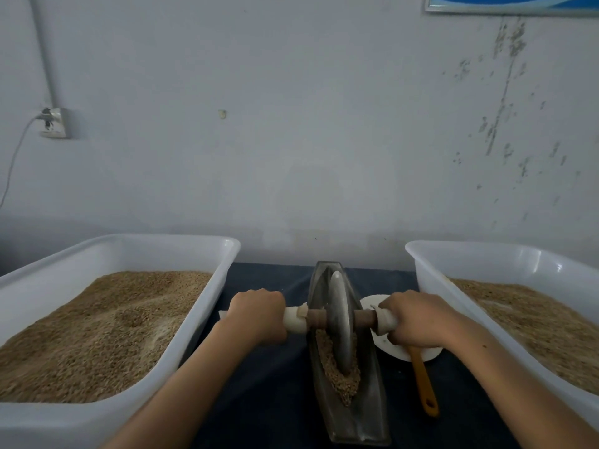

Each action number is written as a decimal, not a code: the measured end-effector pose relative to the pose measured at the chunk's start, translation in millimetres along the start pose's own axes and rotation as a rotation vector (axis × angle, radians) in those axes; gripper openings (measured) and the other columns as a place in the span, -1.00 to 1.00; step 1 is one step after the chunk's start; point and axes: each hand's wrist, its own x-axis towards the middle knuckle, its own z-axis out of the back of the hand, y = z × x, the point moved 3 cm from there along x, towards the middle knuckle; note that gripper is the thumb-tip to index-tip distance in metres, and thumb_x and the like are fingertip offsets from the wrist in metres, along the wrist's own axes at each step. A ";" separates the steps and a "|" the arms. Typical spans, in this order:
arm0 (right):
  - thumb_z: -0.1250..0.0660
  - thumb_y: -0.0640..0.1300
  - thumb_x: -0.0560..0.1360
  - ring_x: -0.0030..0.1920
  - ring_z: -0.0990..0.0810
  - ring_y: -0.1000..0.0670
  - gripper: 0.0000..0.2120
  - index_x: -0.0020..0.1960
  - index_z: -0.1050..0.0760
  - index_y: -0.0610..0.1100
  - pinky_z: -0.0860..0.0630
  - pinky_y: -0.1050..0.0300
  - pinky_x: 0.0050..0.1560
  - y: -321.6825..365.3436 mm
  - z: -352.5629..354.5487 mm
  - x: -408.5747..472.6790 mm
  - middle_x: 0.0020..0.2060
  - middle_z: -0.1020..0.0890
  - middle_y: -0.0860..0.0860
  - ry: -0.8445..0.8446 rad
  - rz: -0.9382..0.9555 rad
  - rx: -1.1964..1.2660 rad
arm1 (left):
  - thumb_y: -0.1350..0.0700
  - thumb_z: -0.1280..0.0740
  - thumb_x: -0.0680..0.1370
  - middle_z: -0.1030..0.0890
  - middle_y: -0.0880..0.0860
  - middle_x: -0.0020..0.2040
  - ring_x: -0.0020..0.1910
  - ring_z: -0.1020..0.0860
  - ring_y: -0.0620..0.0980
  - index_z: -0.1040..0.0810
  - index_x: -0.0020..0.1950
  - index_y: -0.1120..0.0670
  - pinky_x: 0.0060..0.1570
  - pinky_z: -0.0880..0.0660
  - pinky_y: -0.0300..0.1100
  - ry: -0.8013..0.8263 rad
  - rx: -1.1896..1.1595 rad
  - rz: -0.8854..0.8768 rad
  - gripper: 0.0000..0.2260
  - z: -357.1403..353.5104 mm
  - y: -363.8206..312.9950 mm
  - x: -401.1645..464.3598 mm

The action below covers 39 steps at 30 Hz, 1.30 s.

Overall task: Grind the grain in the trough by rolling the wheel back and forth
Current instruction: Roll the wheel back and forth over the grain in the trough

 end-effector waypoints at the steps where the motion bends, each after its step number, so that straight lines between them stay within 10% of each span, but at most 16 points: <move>1: -0.36 -0.10 0.45 -0.17 -0.53 0.08 -0.82 -0.19 -0.38 0.11 -0.28 0.27 -0.35 -0.6 -0.3 0.6 -0.19 -0.57 0.09 0.008 0.000 0.005 | -0.04 -0.39 0.46 -0.58 0.01 0.01 -0.07 -0.53 -0.04 -0.49 0.16 0.06 -0.06 -0.44 -0.17 0.003 0.004 -0.001 -0.67 0.4 0.0 0.6; 11: -0.25 -0.05 0.53 -0.19 -0.49 0.09 -0.88 -0.14 -0.34 0.10 -0.31 0.20 -0.18 -0.5 -13.8 6.9 -0.20 -0.55 0.11 -0.429 -0.026 0.022 | 0.00 -0.30 0.53 -0.58 0.00 0.00 -0.04 -0.56 -0.01 -0.46 0.11 0.01 -0.14 -0.36 -0.17 -0.291 0.033 0.059 -0.81 -0.4 -7.0 2.1; 26: -0.38 -0.11 0.42 -0.15 -0.58 0.06 -0.87 -0.12 -0.47 0.09 -0.35 0.23 -0.32 -2.7 -2.4 4.2 -0.18 -0.61 0.06 0.002 -0.009 0.029 | -0.04 -0.40 0.45 -0.54 -0.01 -0.07 -0.12 -0.51 -0.04 -0.49 0.14 0.05 -0.12 -0.39 -0.16 -0.008 0.022 0.014 -0.68 1.2 -1.4 0.4; 39: -0.27 -0.06 0.50 -0.33 -0.39 0.12 -0.76 -0.26 -0.25 0.11 -0.15 0.25 -0.40 -5.0 -17.3 9.9 -0.33 -0.47 0.12 -0.425 -0.019 -0.001 | -0.02 -0.28 0.55 -0.59 0.00 0.00 -0.04 -0.57 -0.01 -0.44 0.11 0.02 -0.12 -0.41 -0.16 -0.350 0.046 0.043 -0.81 1.3 -7.6 -2.7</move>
